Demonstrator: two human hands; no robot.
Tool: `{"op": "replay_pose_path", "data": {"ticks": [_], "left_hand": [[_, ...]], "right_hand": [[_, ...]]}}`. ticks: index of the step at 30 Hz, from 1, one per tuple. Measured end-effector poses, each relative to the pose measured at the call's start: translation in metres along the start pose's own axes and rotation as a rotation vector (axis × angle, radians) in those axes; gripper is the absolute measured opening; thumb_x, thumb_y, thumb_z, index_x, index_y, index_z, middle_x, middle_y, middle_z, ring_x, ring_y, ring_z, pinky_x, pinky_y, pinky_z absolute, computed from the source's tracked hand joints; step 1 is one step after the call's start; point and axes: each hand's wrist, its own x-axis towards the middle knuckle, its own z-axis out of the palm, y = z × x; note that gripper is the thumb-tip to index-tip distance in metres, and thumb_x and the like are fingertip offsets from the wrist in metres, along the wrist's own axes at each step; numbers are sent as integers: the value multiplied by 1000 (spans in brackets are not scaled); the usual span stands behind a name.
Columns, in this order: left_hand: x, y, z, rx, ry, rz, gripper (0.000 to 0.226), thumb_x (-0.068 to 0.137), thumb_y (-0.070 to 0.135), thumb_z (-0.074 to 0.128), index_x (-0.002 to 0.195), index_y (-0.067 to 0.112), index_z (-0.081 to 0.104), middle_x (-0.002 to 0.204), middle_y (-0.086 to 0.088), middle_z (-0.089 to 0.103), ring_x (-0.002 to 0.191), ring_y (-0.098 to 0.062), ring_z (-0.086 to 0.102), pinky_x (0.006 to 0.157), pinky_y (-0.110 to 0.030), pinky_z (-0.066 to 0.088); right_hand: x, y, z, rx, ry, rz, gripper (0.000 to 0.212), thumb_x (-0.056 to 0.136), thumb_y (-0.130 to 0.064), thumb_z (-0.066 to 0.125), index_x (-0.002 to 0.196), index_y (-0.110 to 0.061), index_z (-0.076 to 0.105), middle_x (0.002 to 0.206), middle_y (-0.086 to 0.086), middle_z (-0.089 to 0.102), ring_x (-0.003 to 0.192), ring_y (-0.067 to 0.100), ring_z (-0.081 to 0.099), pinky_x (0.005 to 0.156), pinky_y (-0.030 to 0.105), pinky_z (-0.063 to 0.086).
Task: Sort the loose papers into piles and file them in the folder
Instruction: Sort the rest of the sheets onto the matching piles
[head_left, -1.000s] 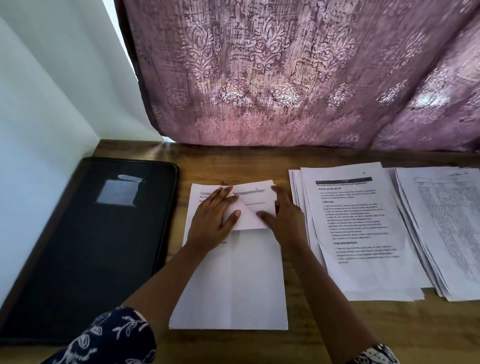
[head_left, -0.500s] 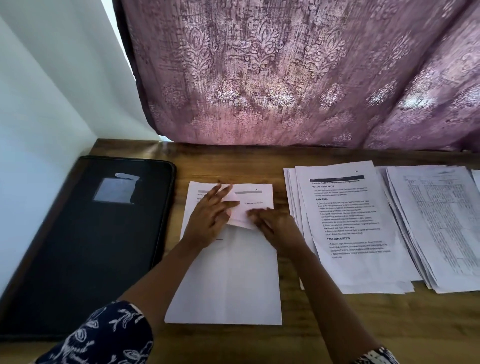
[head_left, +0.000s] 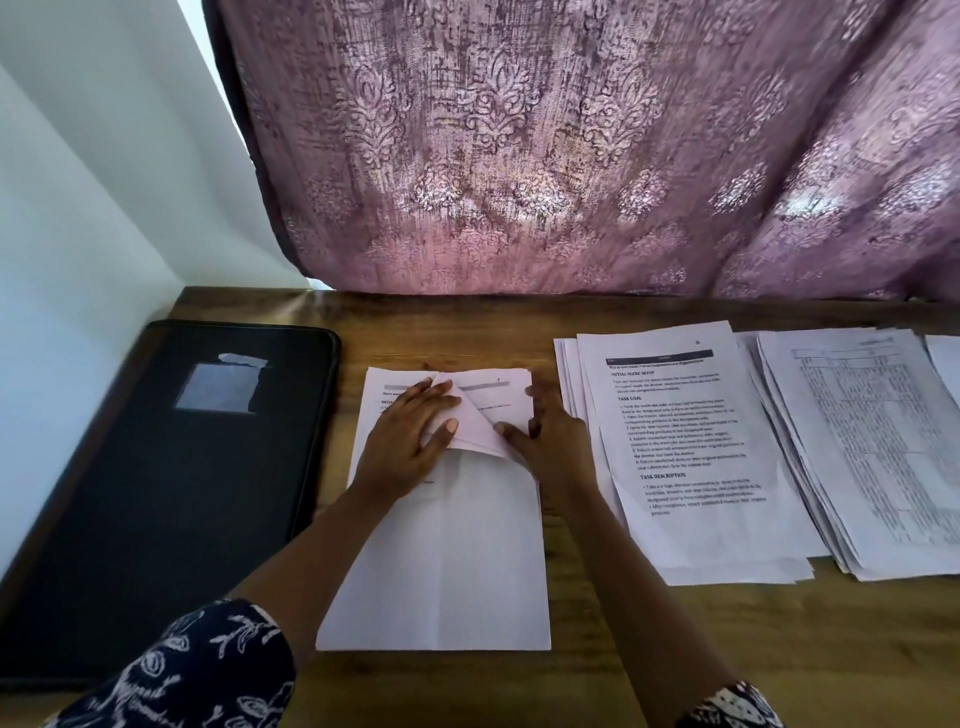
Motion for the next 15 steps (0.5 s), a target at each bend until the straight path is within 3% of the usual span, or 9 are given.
{"op": "replay_pose_path", "data": {"ticks": [2, 4, 6, 9, 11, 14, 15], "left_hand": [[-1, 2, 0, -20, 19, 7, 56, 94, 51, 34, 134, 20, 55, 146, 6, 46, 141, -9, 31, 114, -32, 26], [-3, 4, -1, -61, 39, 7, 57, 95, 53, 34, 141, 21, 46, 149, 7, 40, 141, -11, 32, 114, -32, 27], [-4, 4, -3, -118, 64, 33, 60, 97, 58, 30, 146, 24, 34, 151, 11, 33, 142, -7, 29, 114, -26, 25], [-2, 6, -4, -159, 65, 57, 63, 97, 60, 26, 150, 25, 22, 156, 9, 23, 145, -7, 23, 115, -20, 22], [0, 5, -2, -104, 41, 23, 62, 96, 58, 33, 149, 27, 30, 158, 6, 23, 145, -10, 22, 112, -28, 28], [1, -2, 0, -11, 25, 27, 52, 92, 45, 37, 136, 24, 54, 154, 10, 29, 143, -9, 27, 105, -29, 36], [1, -3, 0, -1, 18, 29, 51, 91, 43, 36, 132, 24, 58, 152, 13, 30, 142, -8, 26, 103, -28, 36]], "right_hand": [[-3, -1, 4, 130, -5, -21, 62, 87, -27, 68, 141, -23, 37, 107, 6, 70, 93, 24, 67, 83, 31, 51], [-10, -1, 9, 88, -20, -249, 55, 91, -19, 63, 142, -20, 41, 125, 5, 64, 104, 25, 65, 90, 32, 50], [-14, 6, 17, -28, -53, -495, 43, 92, -19, 57, 134, -15, 53, 128, 7, 62, 110, 28, 63, 94, 42, 52], [-19, 17, 26, -204, -121, -629, 41, 92, -27, 55, 131, -13, 58, 134, 7, 57, 126, 26, 53, 109, 46, 38], [-21, 17, 25, -162, -170, -604, 40, 94, -25, 53, 131, -11, 58, 136, 7, 55, 130, 25, 49, 111, 35, 28], [-8, 6, 9, 21, -121, -443, 33, 94, -19, 52, 121, -4, 64, 128, 11, 62, 117, 29, 58, 101, 26, 37], [0, 5, 5, -24, -77, -407, 35, 94, -20, 51, 125, -5, 60, 131, 12, 59, 119, 28, 57, 102, 27, 37]]}}
